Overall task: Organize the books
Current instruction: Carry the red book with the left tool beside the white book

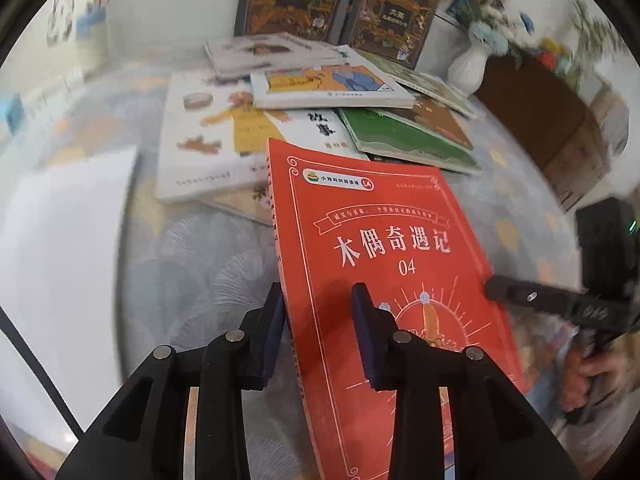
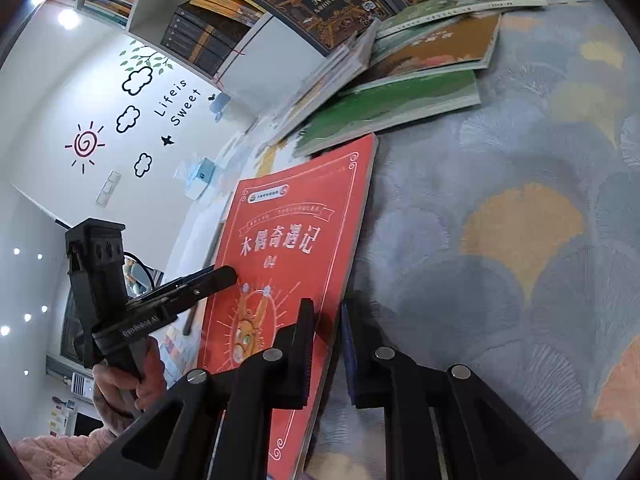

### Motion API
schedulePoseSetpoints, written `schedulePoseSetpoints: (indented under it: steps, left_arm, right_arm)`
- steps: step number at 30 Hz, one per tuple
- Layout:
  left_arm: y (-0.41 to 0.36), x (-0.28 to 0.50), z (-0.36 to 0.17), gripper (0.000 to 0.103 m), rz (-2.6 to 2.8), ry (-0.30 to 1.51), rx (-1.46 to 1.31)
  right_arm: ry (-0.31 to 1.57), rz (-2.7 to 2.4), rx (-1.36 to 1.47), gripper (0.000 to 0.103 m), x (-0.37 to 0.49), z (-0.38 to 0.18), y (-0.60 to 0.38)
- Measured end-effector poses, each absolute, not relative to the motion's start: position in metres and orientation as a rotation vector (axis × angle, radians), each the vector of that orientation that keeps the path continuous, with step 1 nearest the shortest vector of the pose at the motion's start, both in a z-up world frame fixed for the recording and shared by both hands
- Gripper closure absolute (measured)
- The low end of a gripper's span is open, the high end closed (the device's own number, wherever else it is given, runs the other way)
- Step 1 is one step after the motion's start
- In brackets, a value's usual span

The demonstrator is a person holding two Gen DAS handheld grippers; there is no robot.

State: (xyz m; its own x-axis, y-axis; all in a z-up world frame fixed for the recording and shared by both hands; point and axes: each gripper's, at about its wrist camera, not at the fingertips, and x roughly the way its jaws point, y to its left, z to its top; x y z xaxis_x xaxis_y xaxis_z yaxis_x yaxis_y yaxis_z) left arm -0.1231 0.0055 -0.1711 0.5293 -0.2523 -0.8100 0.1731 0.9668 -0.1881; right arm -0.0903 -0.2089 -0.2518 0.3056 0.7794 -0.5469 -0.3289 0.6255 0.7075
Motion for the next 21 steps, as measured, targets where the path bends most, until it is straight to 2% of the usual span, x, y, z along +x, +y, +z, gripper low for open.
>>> schedulePoseSetpoints:
  steps: [21]
  left_arm:
    - [0.018, -0.125, -0.132, 0.073, -0.24, 0.985, -0.031]
  right_arm:
    - [0.908, 0.836, 0.49, 0.09, -0.1, -0.186, -0.192]
